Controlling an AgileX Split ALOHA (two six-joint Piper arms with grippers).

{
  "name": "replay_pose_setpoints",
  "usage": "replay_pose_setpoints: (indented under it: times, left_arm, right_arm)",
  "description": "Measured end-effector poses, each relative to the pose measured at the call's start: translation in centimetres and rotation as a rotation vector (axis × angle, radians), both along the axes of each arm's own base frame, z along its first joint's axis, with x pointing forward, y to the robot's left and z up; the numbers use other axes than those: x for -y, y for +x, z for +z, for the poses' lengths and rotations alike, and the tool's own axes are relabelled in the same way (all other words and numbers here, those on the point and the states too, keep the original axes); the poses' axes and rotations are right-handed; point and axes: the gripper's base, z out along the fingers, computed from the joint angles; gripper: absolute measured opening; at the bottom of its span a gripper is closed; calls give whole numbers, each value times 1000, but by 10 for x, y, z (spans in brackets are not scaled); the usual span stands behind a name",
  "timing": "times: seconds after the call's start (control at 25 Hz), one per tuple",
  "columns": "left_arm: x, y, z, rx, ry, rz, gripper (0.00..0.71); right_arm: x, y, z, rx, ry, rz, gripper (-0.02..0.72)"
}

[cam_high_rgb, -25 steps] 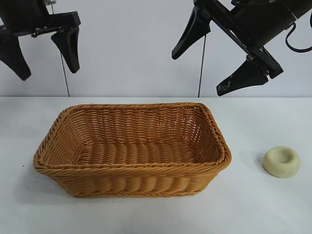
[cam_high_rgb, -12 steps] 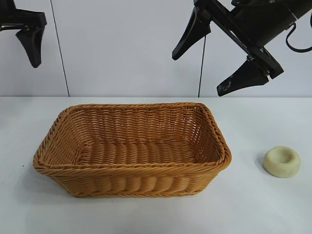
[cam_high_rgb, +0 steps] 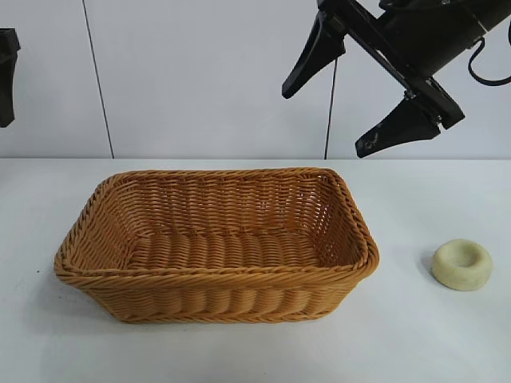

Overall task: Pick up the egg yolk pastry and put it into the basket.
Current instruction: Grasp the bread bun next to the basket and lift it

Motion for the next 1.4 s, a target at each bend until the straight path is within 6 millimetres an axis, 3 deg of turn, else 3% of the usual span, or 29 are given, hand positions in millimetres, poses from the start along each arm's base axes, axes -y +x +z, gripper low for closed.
replay_pose_setpoints:
  times: [0.24, 0.44, 0.8, 1.08, 1.4]
  left_arm:
    - [-2, -67, 22, 24, 5, -33, 696]
    - [-4, -138, 33, 73, 6, -40, 696]
    - [-7, -248, 13, 211, 7, -39, 696]
    - [-9, -300, -6, 439, 3, -36, 696]
    - [-6, -334, -2, 693, -42, -34, 696]
  right_arm:
    - [0, 0, 0, 0, 0, 0, 694]
    - [0, 0, 0, 0, 0, 0, 694]
    - [0, 0, 0, 0, 0, 0, 694]
    - [0, 0, 0, 0, 0, 0, 694]
    - [1, 0, -1, 19, -28, 29, 694]
